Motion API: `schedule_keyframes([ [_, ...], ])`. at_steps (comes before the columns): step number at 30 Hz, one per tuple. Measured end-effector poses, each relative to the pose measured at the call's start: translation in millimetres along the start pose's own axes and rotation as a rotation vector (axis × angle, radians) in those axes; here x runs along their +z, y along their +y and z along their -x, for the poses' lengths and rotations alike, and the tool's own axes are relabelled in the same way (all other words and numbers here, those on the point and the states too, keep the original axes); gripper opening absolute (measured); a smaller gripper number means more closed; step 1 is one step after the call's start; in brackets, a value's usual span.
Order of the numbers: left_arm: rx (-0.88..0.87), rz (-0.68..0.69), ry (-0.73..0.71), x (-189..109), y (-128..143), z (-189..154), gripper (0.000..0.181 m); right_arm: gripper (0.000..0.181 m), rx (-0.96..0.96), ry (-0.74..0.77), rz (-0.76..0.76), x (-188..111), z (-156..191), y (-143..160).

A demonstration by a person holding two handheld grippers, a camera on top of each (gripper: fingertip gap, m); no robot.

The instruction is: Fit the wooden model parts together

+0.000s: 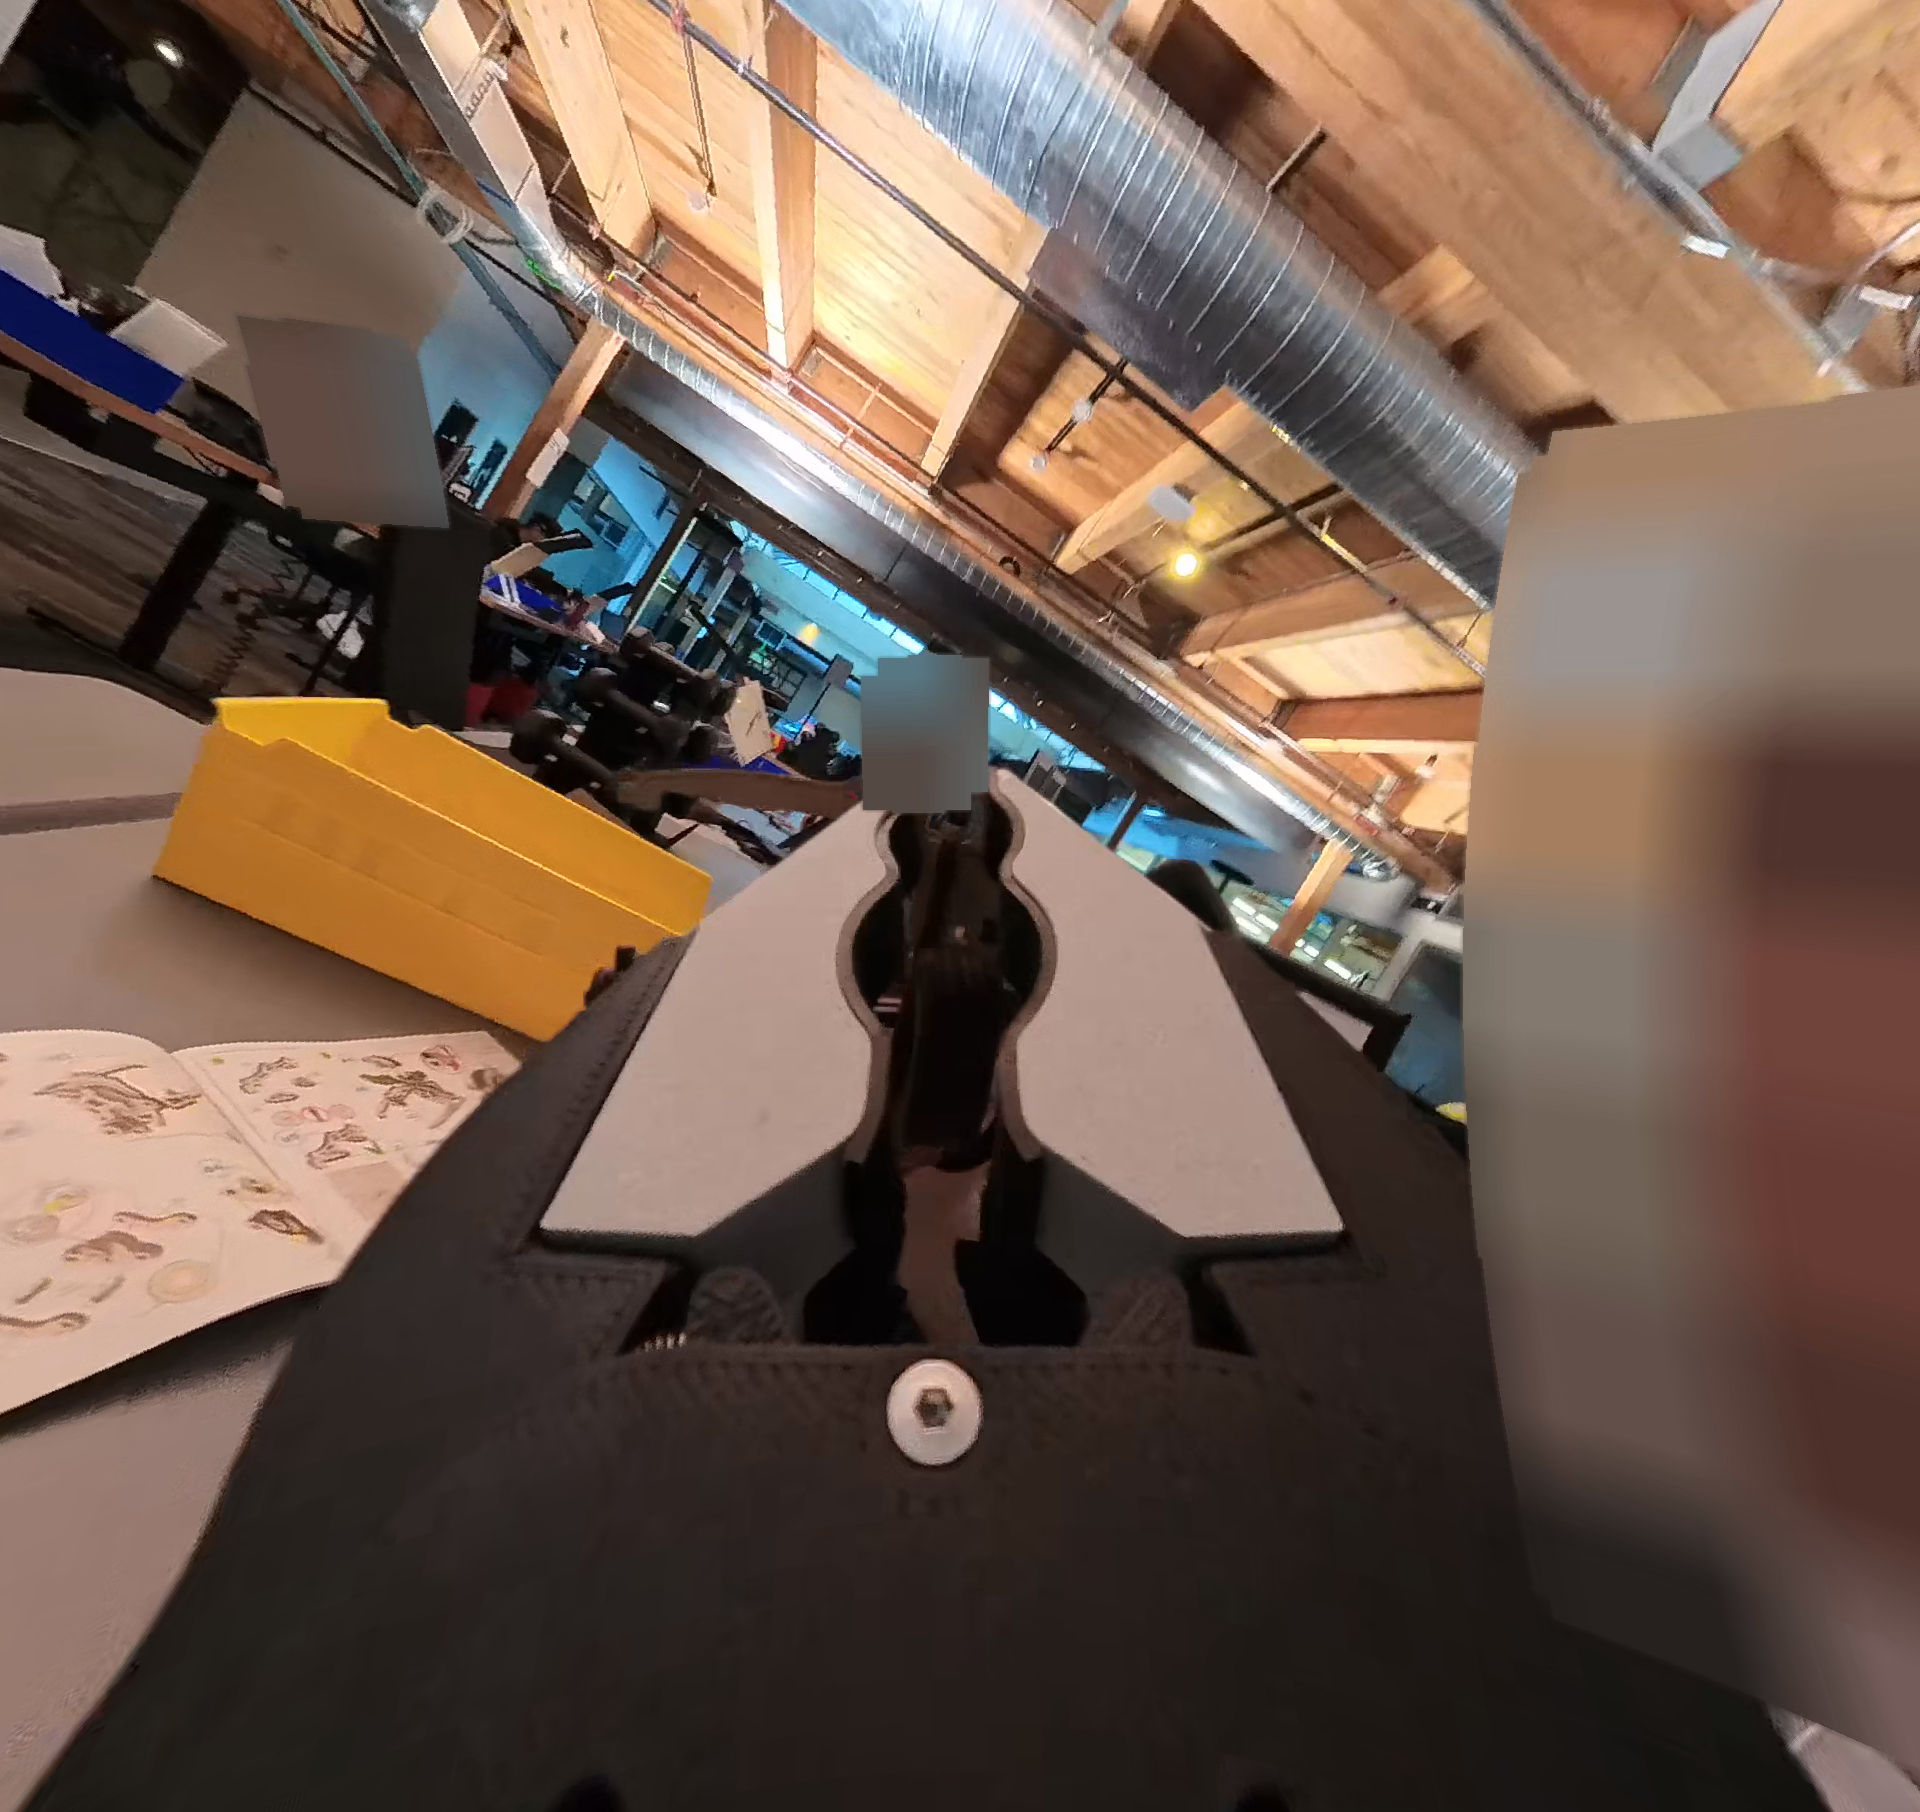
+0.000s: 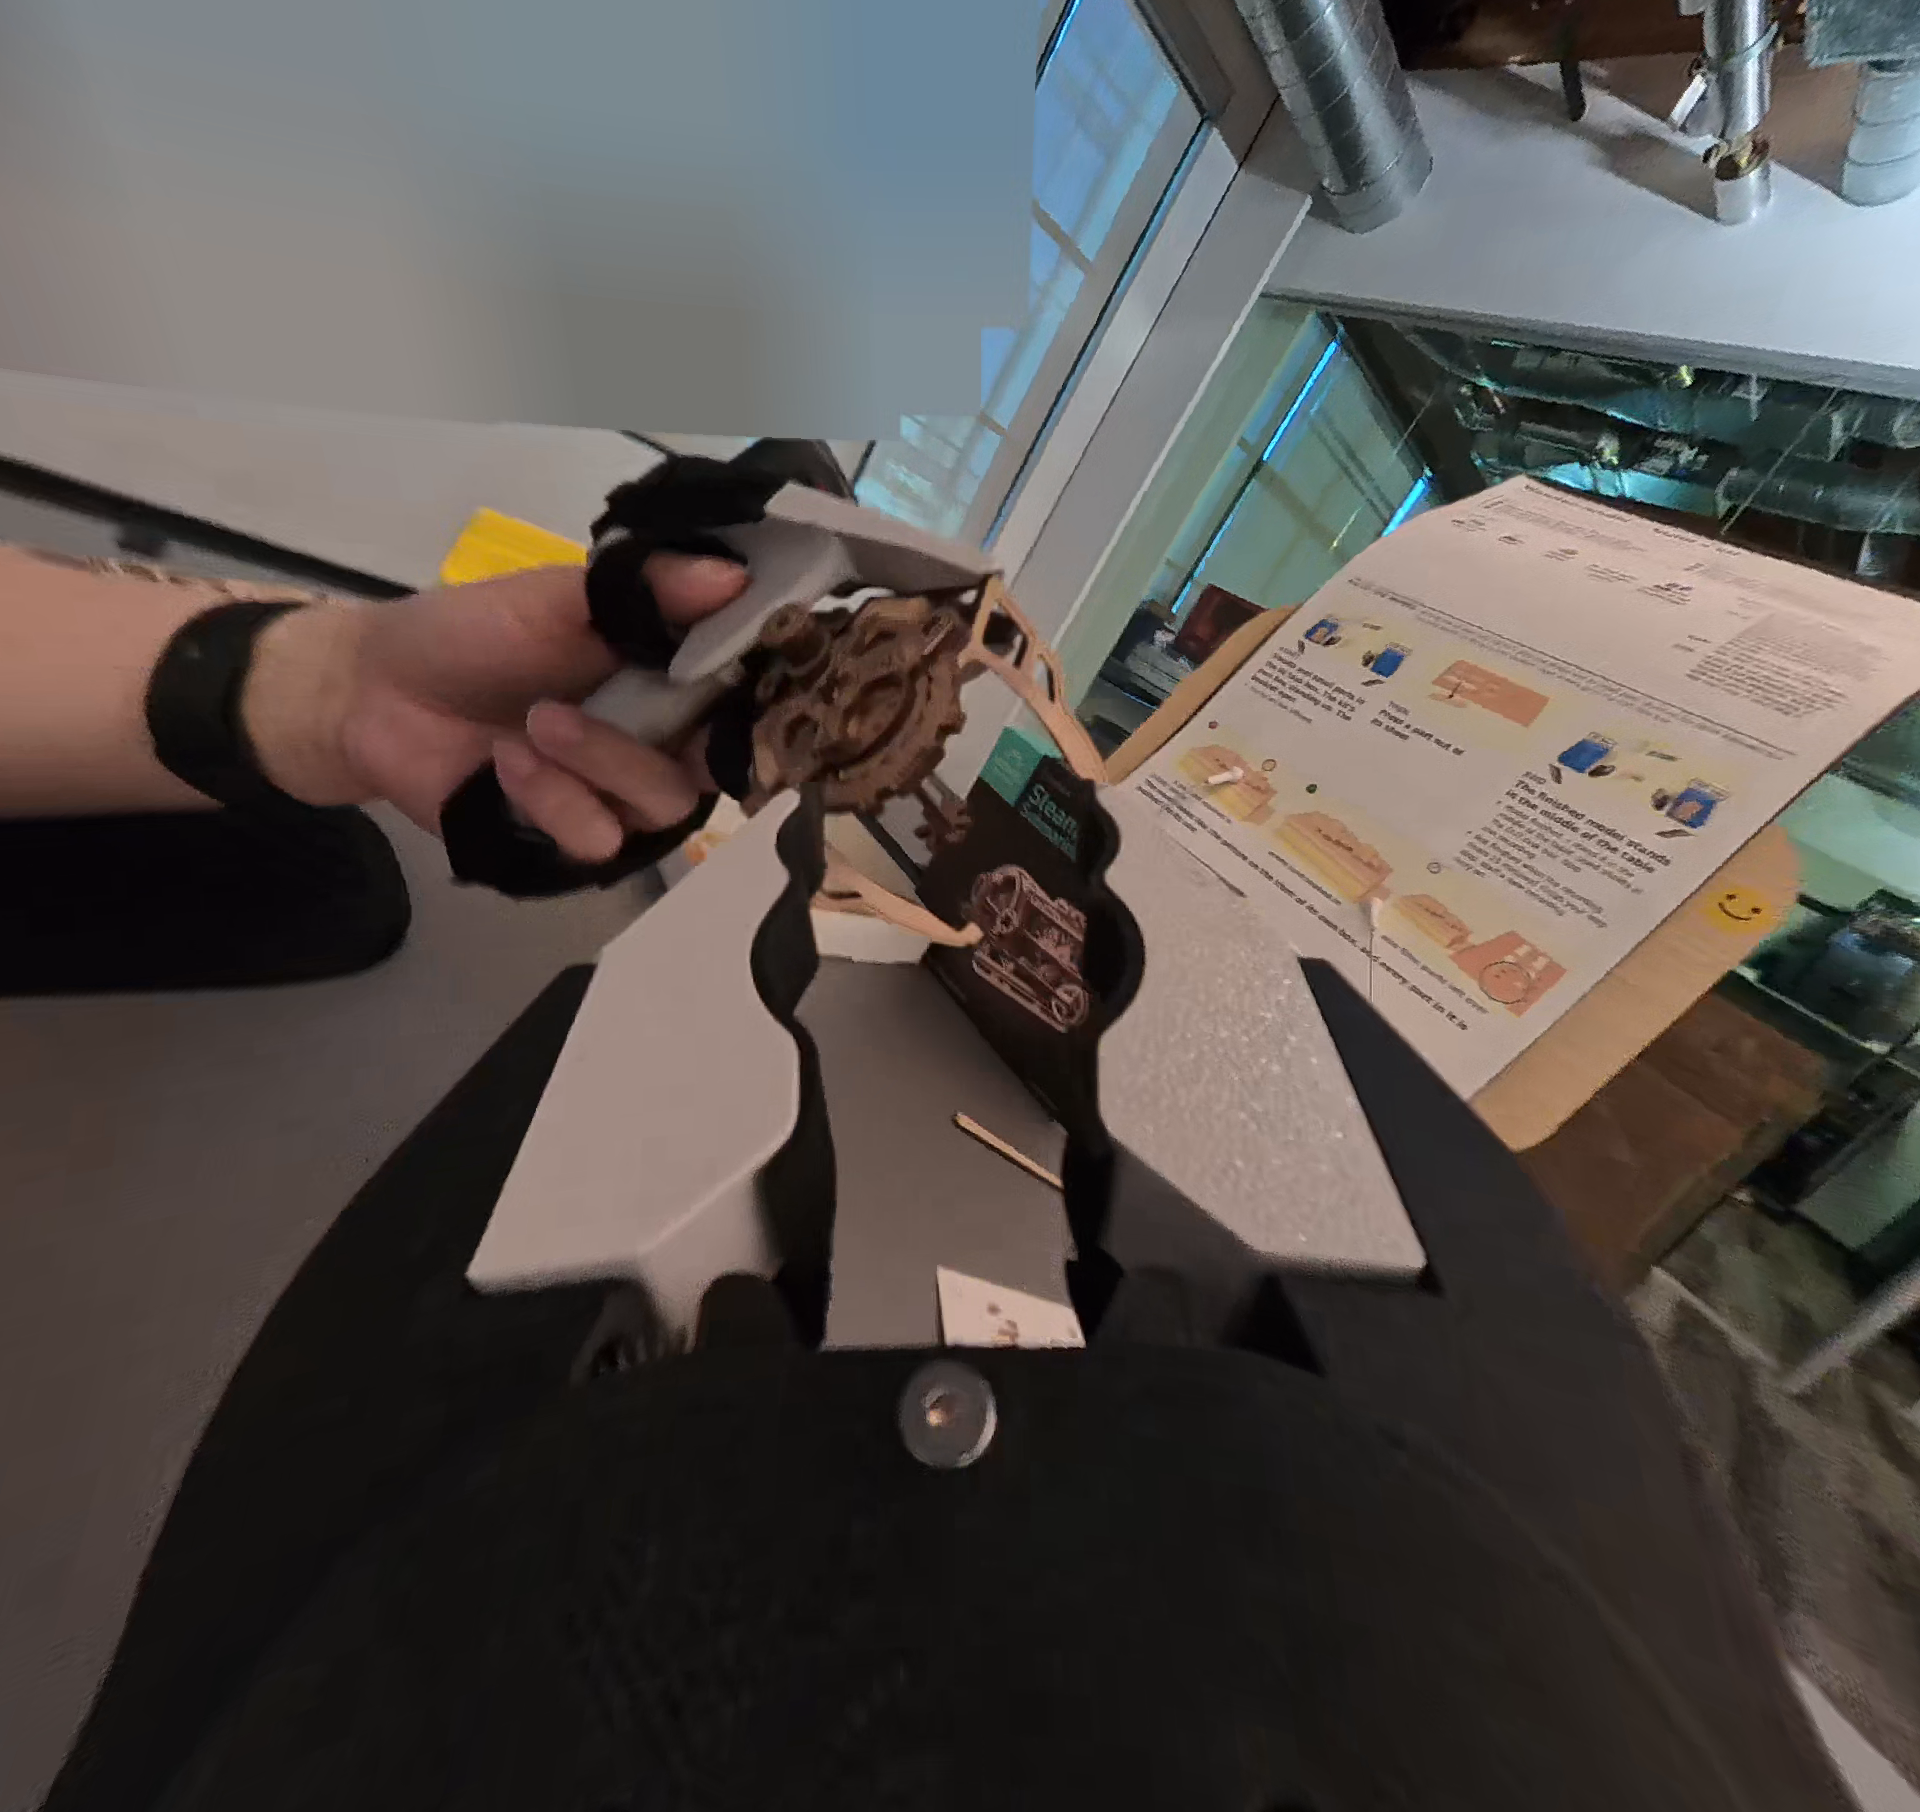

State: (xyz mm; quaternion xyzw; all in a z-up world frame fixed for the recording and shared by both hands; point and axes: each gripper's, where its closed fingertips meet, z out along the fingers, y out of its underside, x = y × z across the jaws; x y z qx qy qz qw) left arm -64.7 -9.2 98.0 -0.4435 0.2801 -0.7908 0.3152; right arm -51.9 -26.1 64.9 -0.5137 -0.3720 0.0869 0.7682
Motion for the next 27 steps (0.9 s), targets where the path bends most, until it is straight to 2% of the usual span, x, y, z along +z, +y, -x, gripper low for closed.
schedule_keyframes([
  [1,-0.010,-0.009,0.004,-0.7,-1.2,0.4,0.007,0.048,-0.021,-0.013,0.020,2.6,4.9,2.7],
  [5,-0.001,-0.013,-0.027,-1.8,-1.7,5.7,0.007,0.054,-0.021,-0.043,0.043,12.7,20.8,6.1],
  [10,0.032,-0.030,-0.066,-1.9,-2.7,8.9,0.007,0.051,-0.040,0.076,0.130,20.9,12.7,18.7],
  [13,0.061,-0.050,-0.100,-2.7,-4.5,12.6,0.007,0.040,-0.008,0.093,0.163,19.9,8.9,23.3],
  [15,0.079,-0.051,-0.111,-3.1,-5.6,12.9,0.006,0.030,-0.015,0.170,0.133,12.5,-5.3,17.3],
  [16,0.090,-0.036,-0.115,-2.5,-4.2,13.0,0.006,0.024,-0.010,0.184,0.116,8.6,-9.9,13.9],
  [17,0.101,-0.018,-0.113,-1.5,-2.1,11.9,0.007,0.010,0.003,0.159,0.102,6.2,-9.1,11.1],
  [18,0.114,-0.003,-0.110,-0.5,-0.5,10.6,0.006,0.006,0.021,0.143,0.092,4.2,-10.0,9.6],
  [22,0.192,0.112,-0.155,0.4,8.2,14.8,0.006,0.007,0.022,0.119,0.123,-1.9,-16.2,14.7],
  [27,0.228,0.233,-0.177,-4.7,12.6,18.0,0.015,0.007,-0.032,0.106,0.160,-2.5,-14.4,18.4],
])
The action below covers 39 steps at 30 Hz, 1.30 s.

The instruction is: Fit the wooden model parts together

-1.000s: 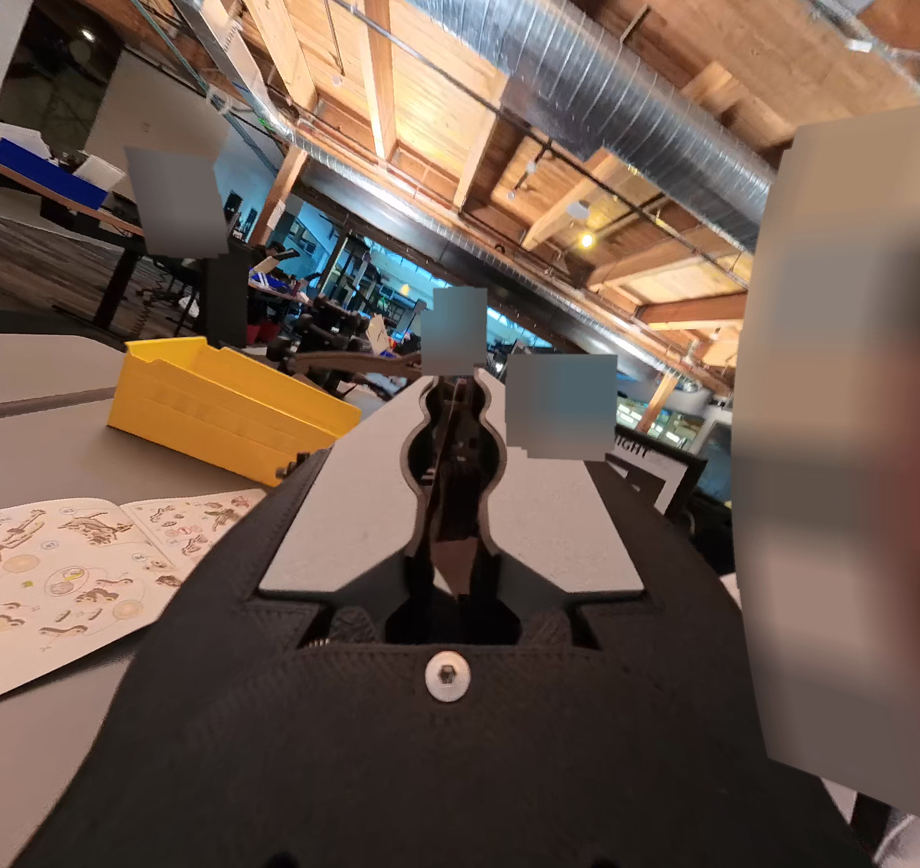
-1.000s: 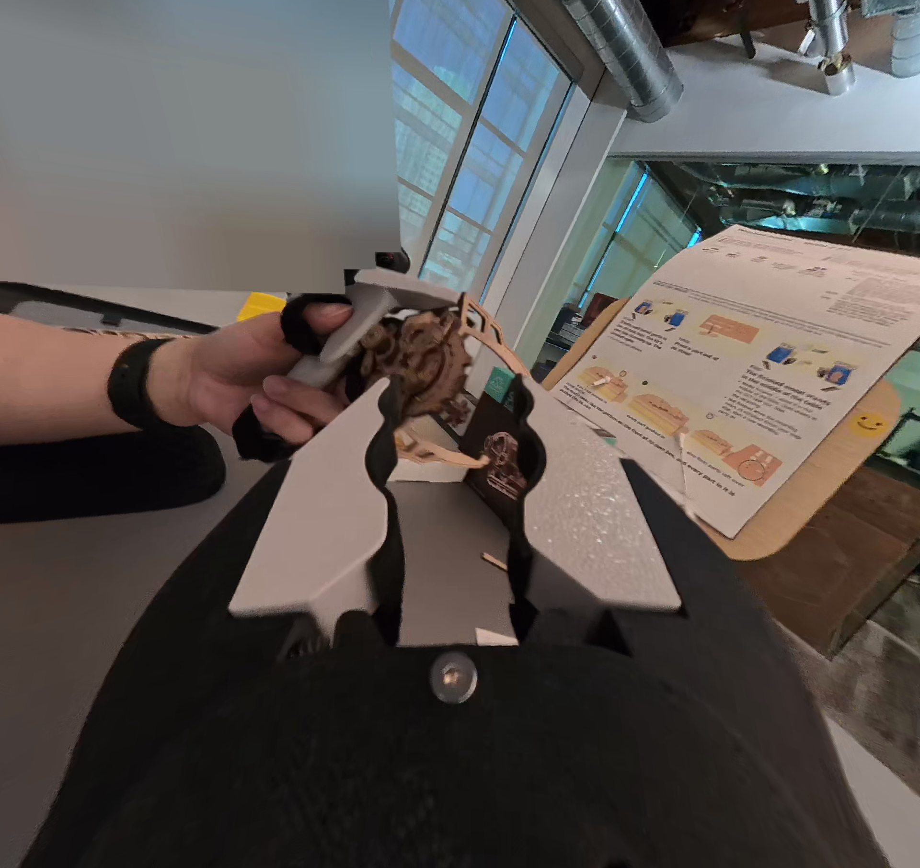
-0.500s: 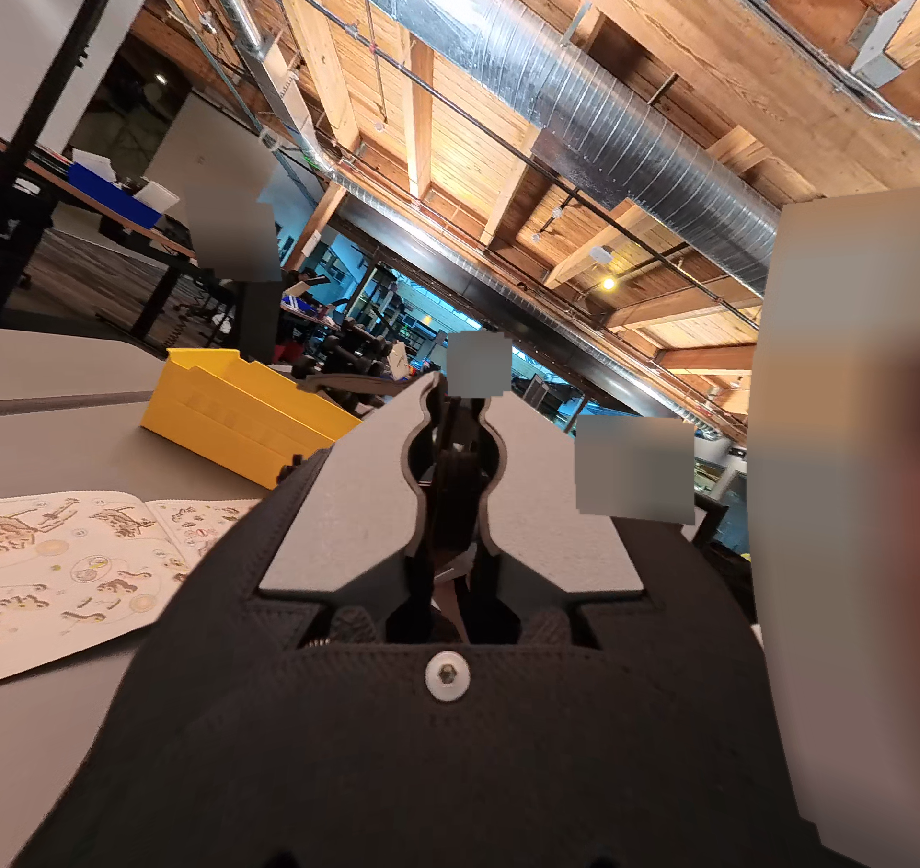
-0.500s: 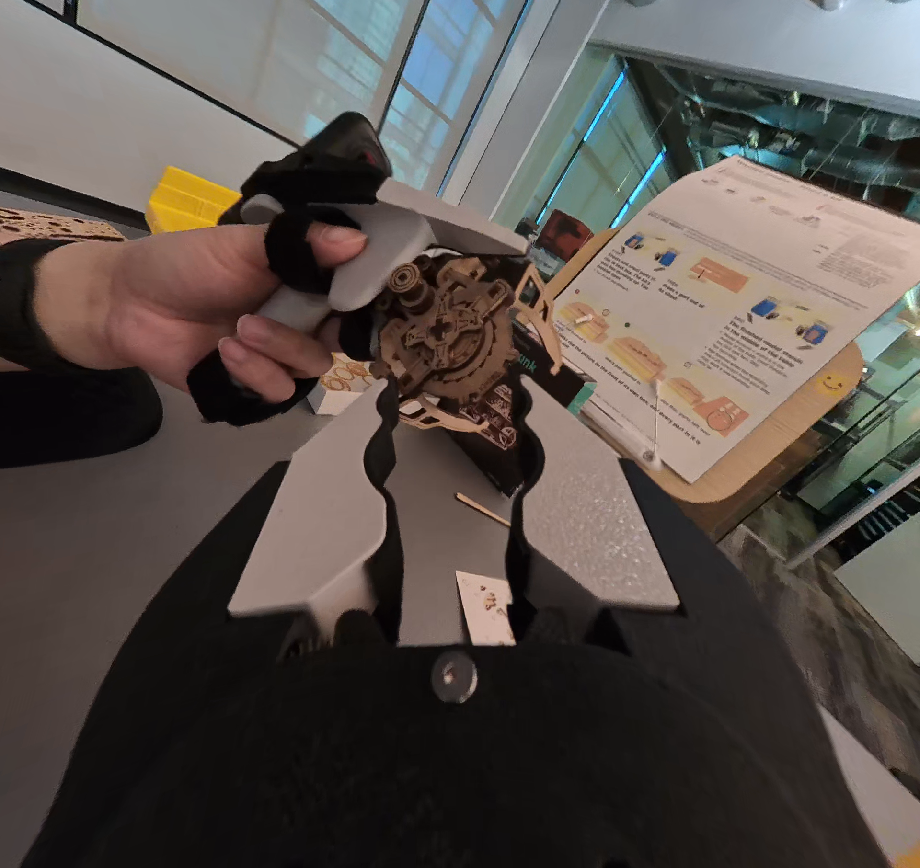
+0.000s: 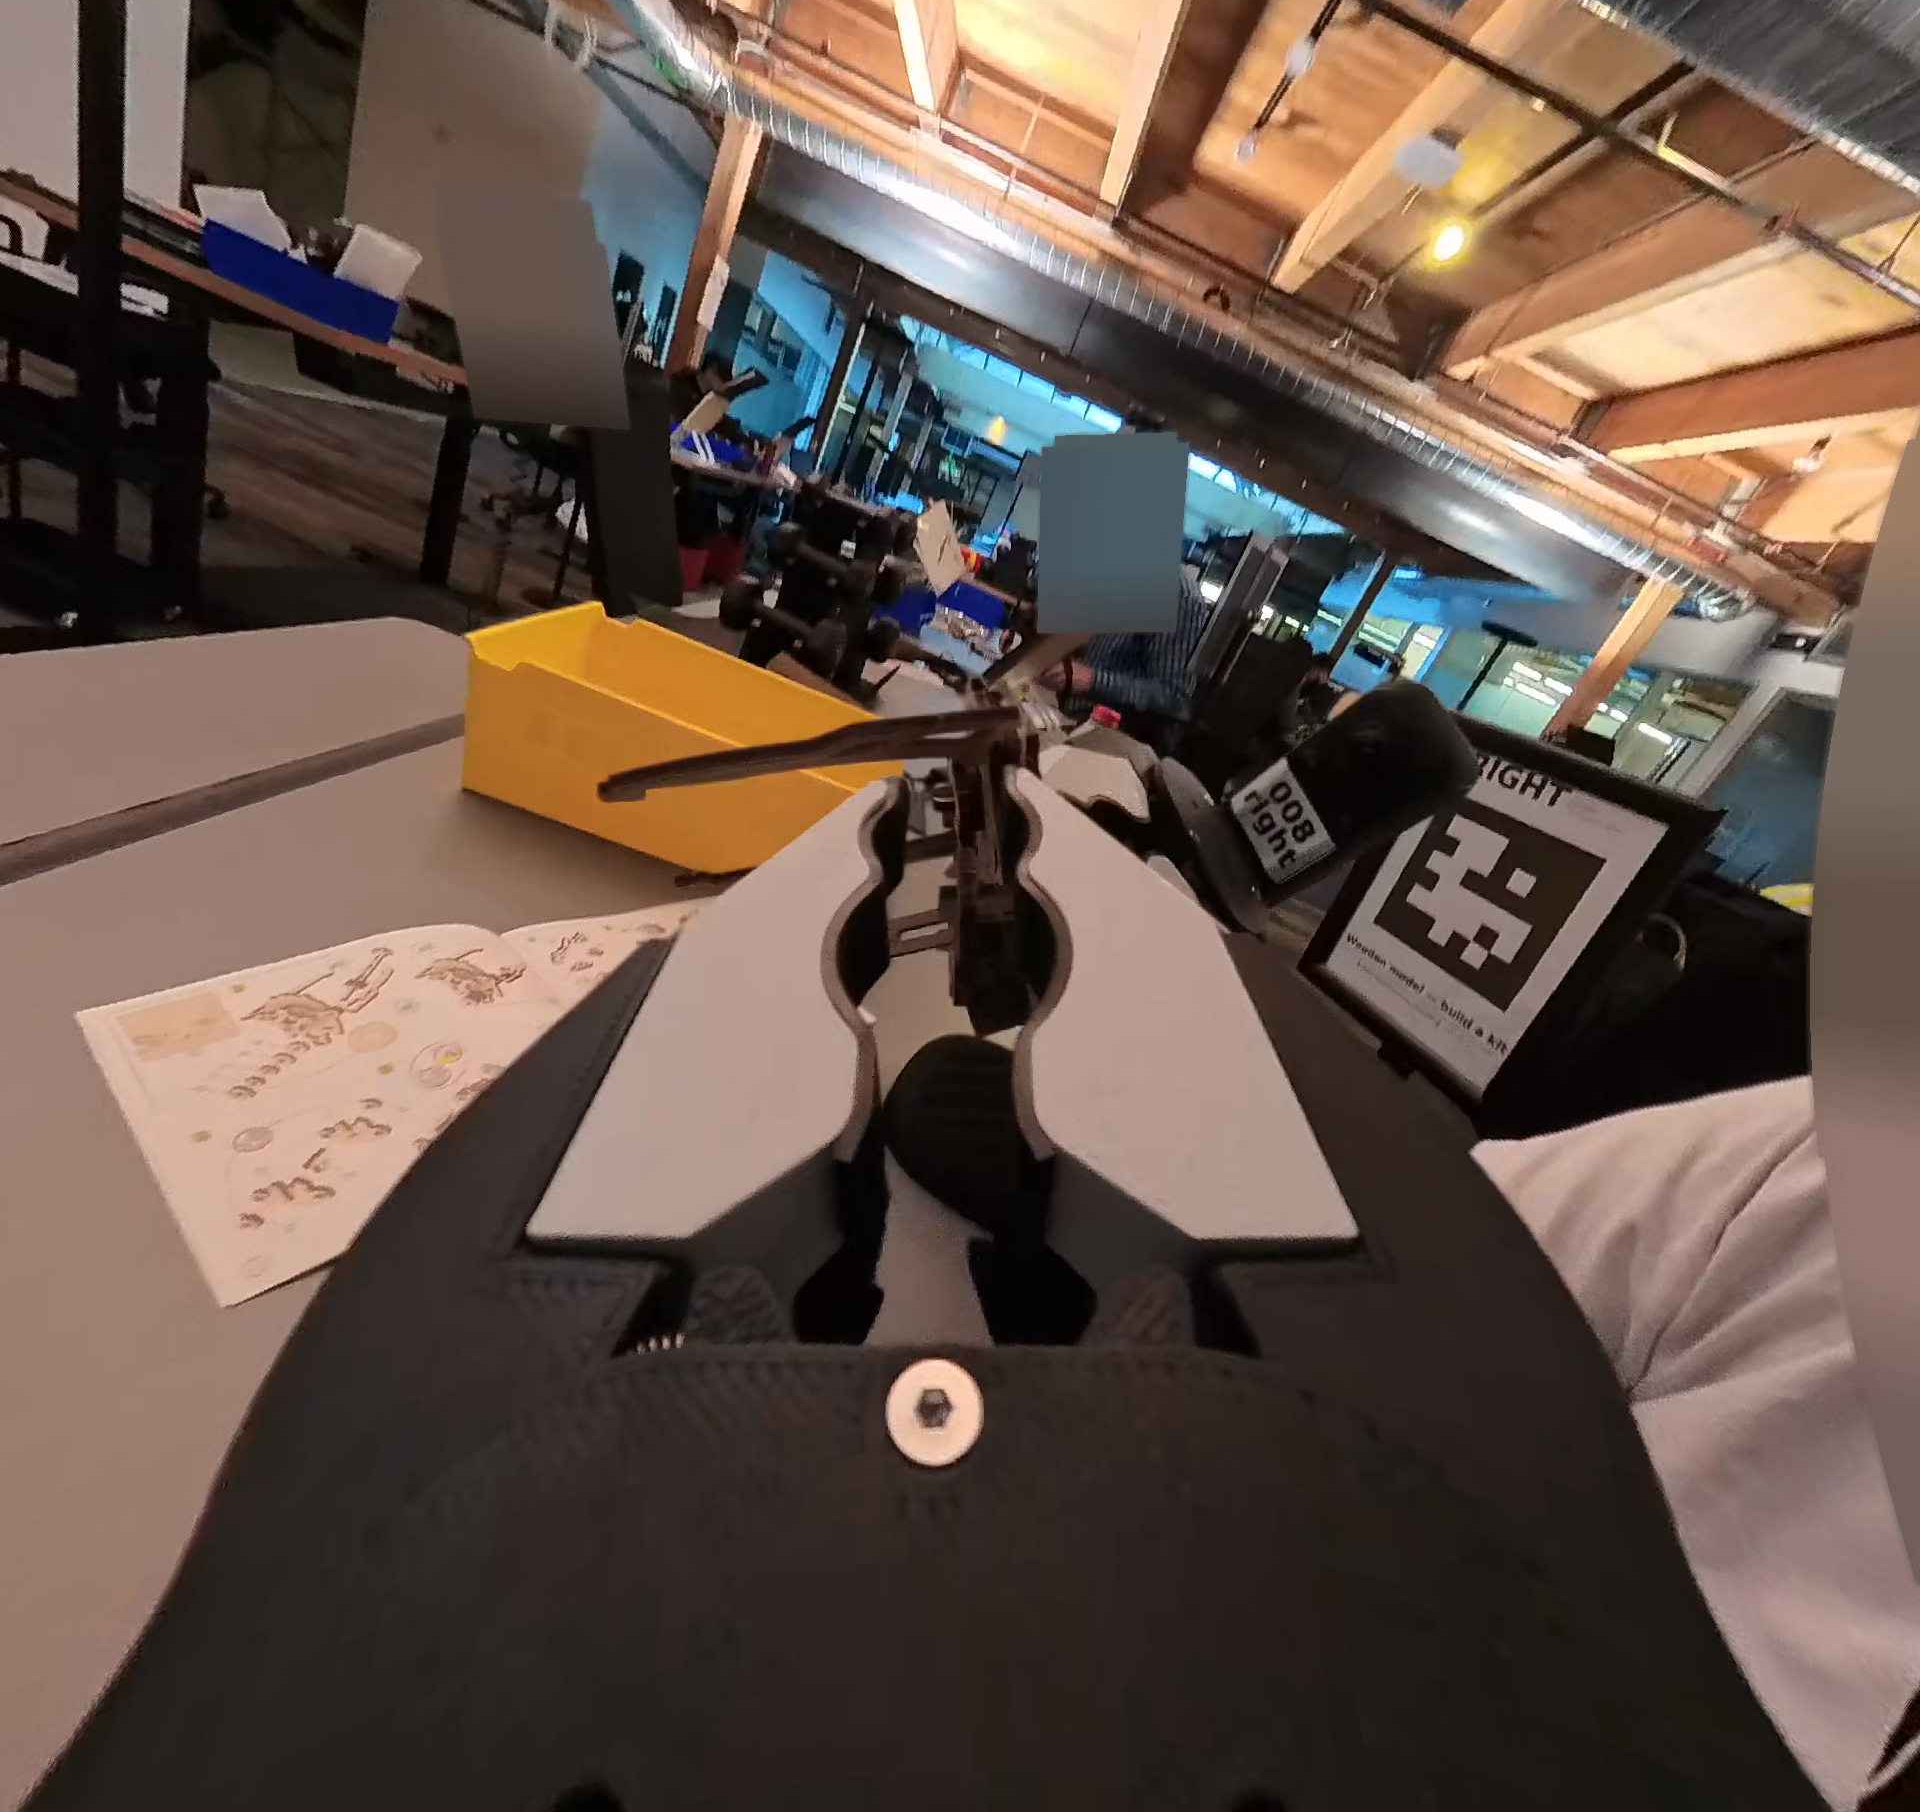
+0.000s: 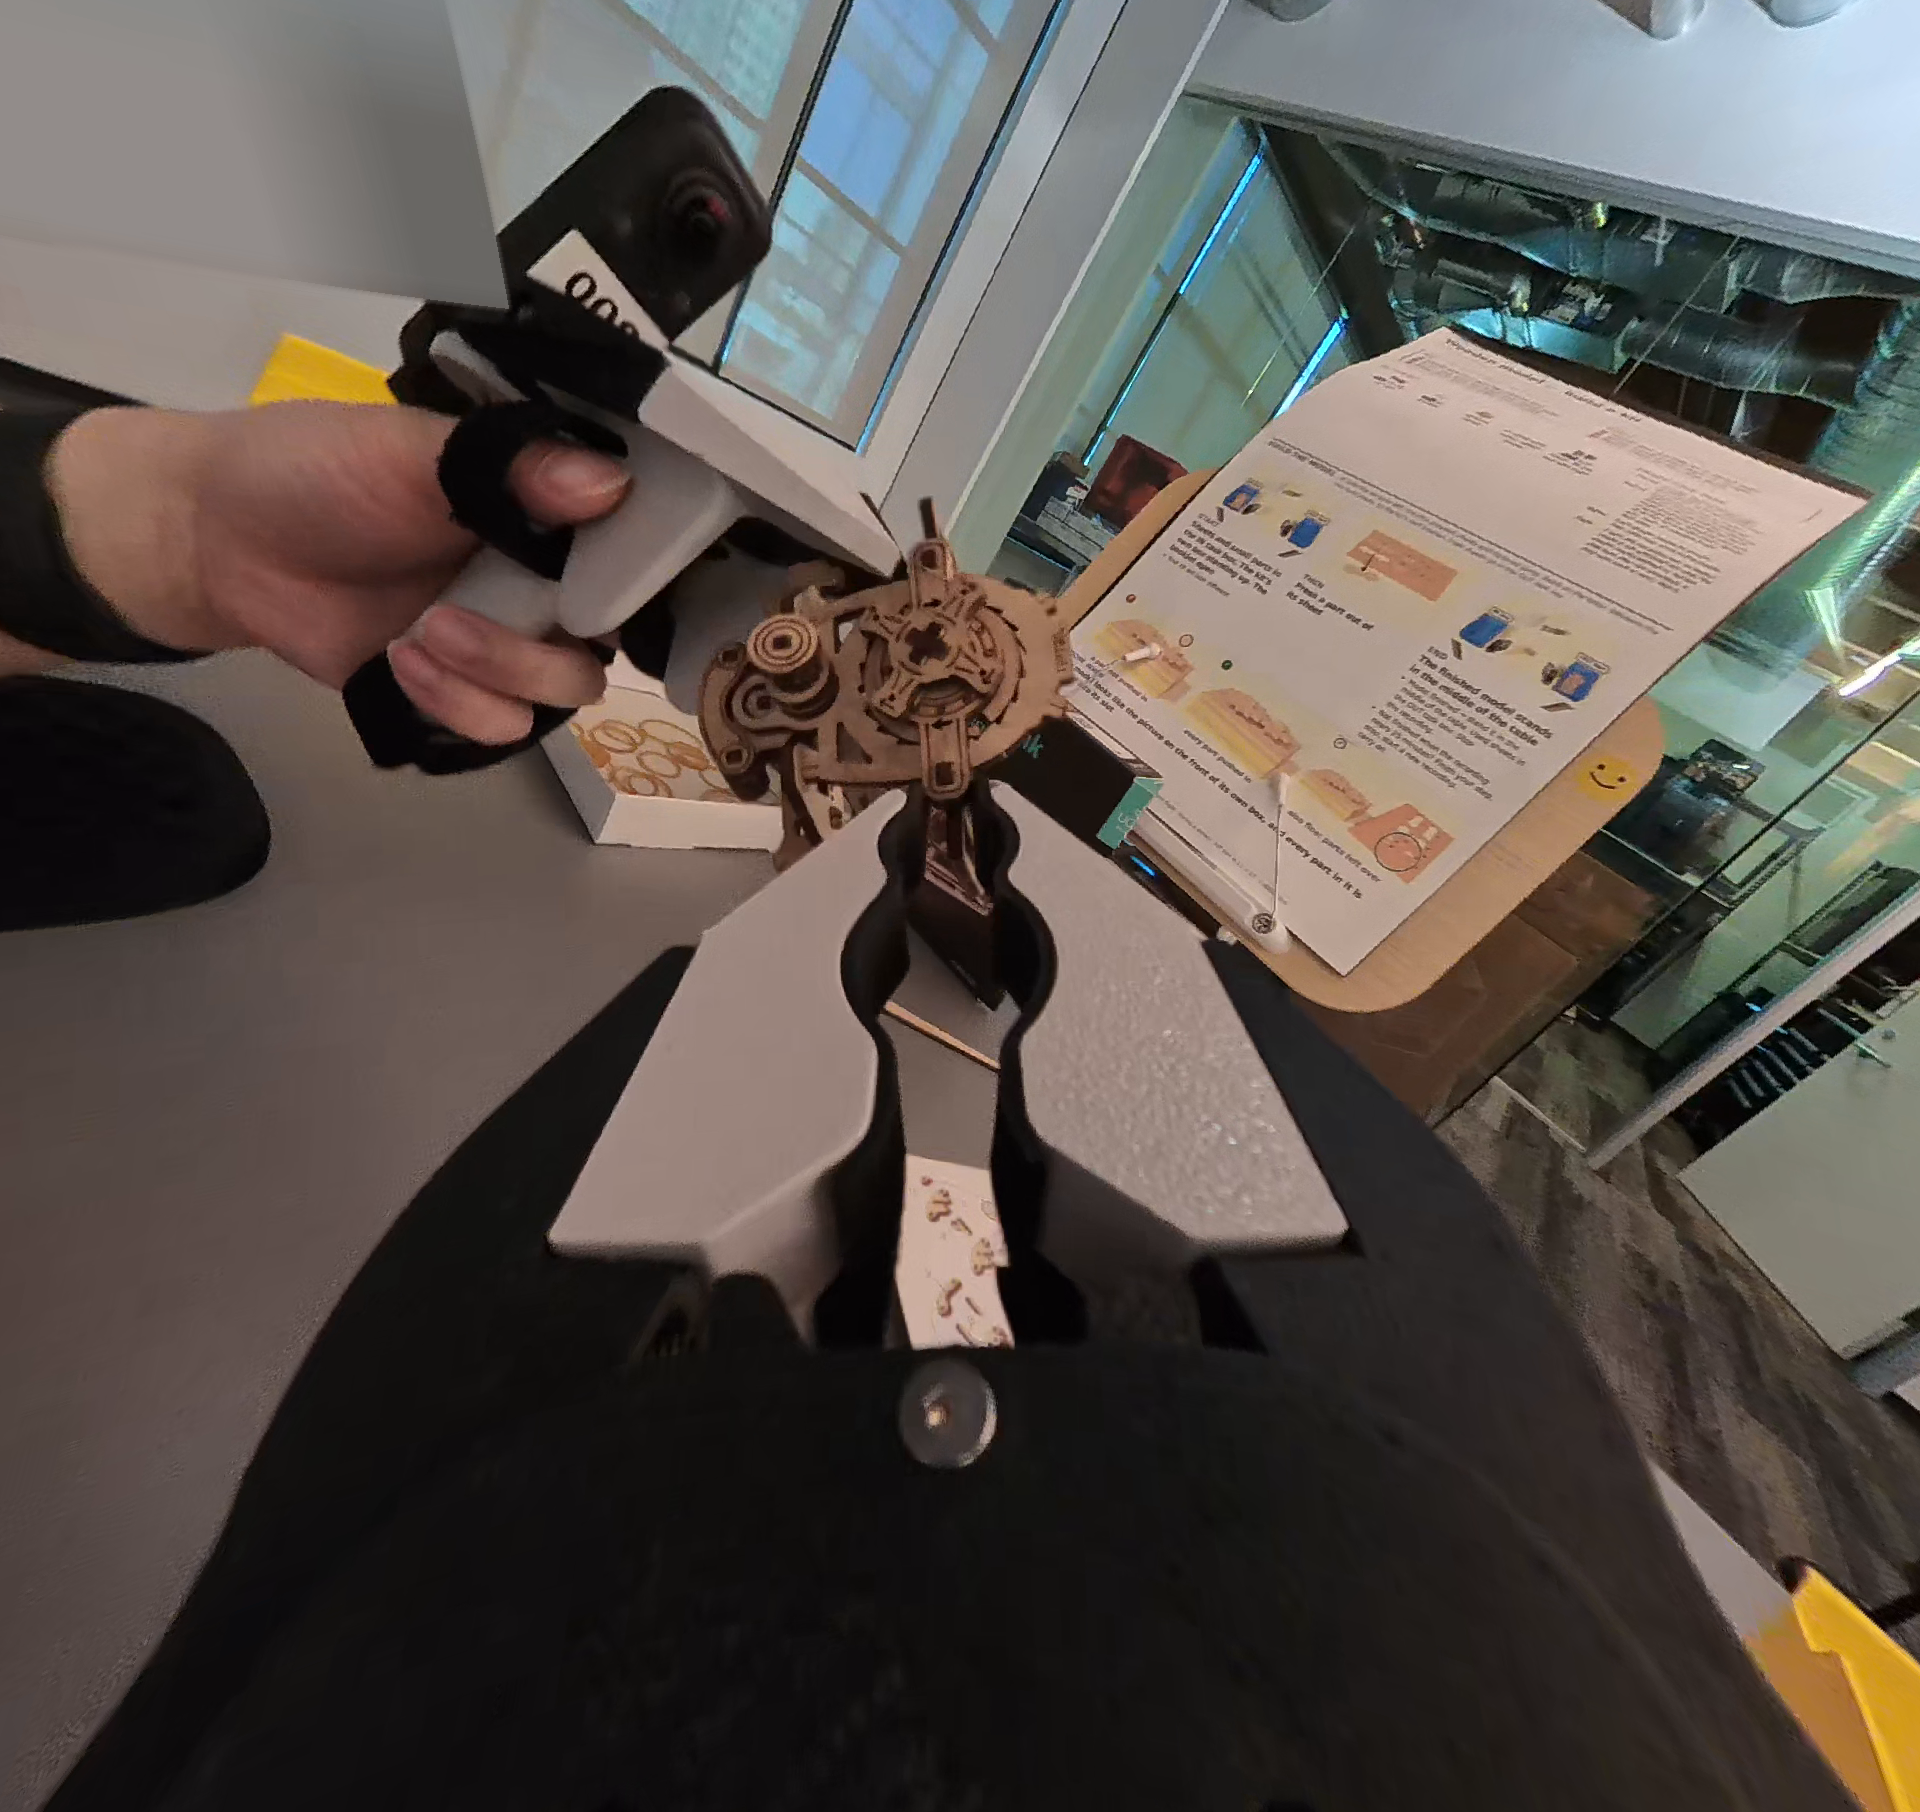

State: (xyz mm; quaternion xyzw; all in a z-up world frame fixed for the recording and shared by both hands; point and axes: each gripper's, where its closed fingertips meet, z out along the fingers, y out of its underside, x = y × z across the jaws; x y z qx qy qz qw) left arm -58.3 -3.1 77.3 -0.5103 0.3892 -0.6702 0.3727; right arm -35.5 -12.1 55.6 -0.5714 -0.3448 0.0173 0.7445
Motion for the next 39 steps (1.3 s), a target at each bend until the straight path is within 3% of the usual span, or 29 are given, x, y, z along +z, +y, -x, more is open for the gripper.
schedule_keyframes([
  [3,0.000,0.036,0.016,-1.2,3.4,0.0,0.020,0.007,0.013,-0.008,0.008,1.2,0.9,2.4],
  [6,0.011,0.091,0.021,1.2,13.9,1.4,0.008,0.007,-0.011,-0.057,-0.003,1.9,9.0,2.3],
  [11,0.044,0.147,-0.005,0.7,20.5,4.9,0.006,0.007,-0.078,0.003,0.037,5.6,3.8,11.3],
  [12,0.048,0.138,-0.013,0.1,18.6,5.5,0.006,0.015,-0.086,0.006,0.030,6.2,4.2,10.4],
  [13,0.044,0.122,-0.023,-0.5,15.8,6.5,0.006,0.035,-0.098,0.005,0.018,6.7,5.2,8.2],
  [16,0.037,0.097,-0.048,-1.7,12.6,11.0,0.005,0.049,-0.162,0.025,0.003,5.8,8.1,0.4],
  [21,0.037,0.092,-0.060,1.2,14.5,10.4,0.005,0.042,-0.318,0.088,0.107,11.9,12.0,10.9],
  [26,0.048,0.101,-0.075,2.0,16.2,11.1,0.006,0.036,-0.205,0.062,0.097,10.0,9.8,9.2],
  [39,0.095,0.112,-0.104,3.4,21.5,14.4,0.006,0.035,-0.136,0.040,0.125,9.5,10.3,13.5],
])
